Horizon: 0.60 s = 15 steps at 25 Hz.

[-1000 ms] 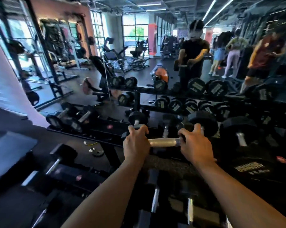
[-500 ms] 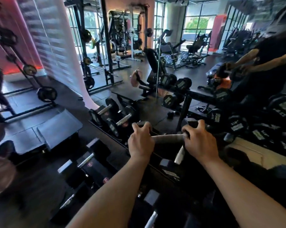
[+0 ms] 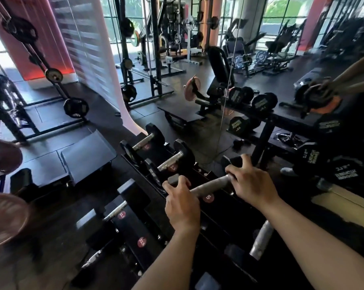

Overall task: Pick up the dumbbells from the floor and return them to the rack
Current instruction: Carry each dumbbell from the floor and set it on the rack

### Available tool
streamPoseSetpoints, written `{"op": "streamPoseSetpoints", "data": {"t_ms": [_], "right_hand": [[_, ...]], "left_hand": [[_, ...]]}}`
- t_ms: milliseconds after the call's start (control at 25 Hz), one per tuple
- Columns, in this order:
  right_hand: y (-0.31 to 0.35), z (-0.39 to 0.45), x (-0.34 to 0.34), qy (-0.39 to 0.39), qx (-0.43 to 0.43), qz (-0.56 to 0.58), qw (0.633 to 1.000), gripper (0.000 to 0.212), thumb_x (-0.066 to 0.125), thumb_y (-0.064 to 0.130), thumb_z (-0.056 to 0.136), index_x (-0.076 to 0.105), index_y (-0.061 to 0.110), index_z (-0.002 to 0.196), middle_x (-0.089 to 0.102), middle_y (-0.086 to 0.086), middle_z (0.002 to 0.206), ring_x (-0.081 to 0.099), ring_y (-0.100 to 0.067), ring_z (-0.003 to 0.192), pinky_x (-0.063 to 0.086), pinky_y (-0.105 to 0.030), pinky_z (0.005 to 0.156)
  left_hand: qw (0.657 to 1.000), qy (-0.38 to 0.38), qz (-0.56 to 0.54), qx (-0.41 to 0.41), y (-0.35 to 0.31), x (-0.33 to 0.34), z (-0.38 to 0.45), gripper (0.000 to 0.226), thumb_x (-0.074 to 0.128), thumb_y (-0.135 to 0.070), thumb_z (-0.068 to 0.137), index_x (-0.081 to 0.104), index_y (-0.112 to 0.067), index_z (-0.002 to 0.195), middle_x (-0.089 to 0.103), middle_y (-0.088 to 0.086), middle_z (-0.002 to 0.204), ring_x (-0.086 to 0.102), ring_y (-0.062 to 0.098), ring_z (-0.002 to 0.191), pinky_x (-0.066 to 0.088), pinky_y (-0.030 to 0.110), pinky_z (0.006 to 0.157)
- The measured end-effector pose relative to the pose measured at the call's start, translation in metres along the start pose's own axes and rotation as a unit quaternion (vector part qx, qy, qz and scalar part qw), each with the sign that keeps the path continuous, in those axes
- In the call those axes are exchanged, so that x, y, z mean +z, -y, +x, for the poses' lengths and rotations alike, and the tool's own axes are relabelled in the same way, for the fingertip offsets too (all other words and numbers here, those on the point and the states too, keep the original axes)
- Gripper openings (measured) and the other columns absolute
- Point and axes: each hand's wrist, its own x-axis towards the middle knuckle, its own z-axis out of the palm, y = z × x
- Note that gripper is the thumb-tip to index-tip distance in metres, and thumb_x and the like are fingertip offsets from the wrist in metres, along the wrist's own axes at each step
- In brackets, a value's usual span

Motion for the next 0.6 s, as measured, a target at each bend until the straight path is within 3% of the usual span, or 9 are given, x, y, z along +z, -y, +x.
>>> {"op": "streamPoseSetpoints", "data": {"t_ms": [120,360,600], "right_hand": [[-0.011,0.030,0.030,0.010,-0.028,-0.010,1.000,0.020,0.074,0.028,0.083,0.066,0.027,0.101,0.054,-0.016,0.121,0.072,-0.027,0.067,0.049,-0.031,0.045],[-0.025,0.072,0.085,0.053,-0.094,-0.028,0.994,0.022,0.069,0.031,0.087,0.061,0.028,0.108,0.048,-0.015,0.127,0.072,-0.028,0.073,0.050,-0.033,0.046],[-0.038,0.076,0.132,0.082,-0.092,-0.013,0.992,0.023,0.066,0.034,0.090,0.060,0.030,0.112,0.042,-0.016,0.134,0.072,-0.029,0.081,0.056,-0.038,0.053]], "left_hand": [[0.999,-0.007,-0.022,-0.043,0.003,0.029,0.015,0.024,0.056,-0.006,0.091,0.055,-0.027,0.103,0.044,0.016,0.135,0.063,0.021,0.076,0.045,0.028,0.057],[0.990,-0.001,-0.039,-0.137,0.010,0.076,0.029,0.031,0.052,-0.003,0.093,0.054,-0.028,0.112,0.036,0.018,0.143,0.063,0.023,0.092,0.043,0.026,0.066],[0.980,0.001,-0.056,-0.189,0.004,0.109,0.024,0.033,0.055,-0.004,0.094,0.050,-0.030,0.113,0.030,0.017,0.147,0.058,0.018,0.095,0.038,0.022,0.058]]}}
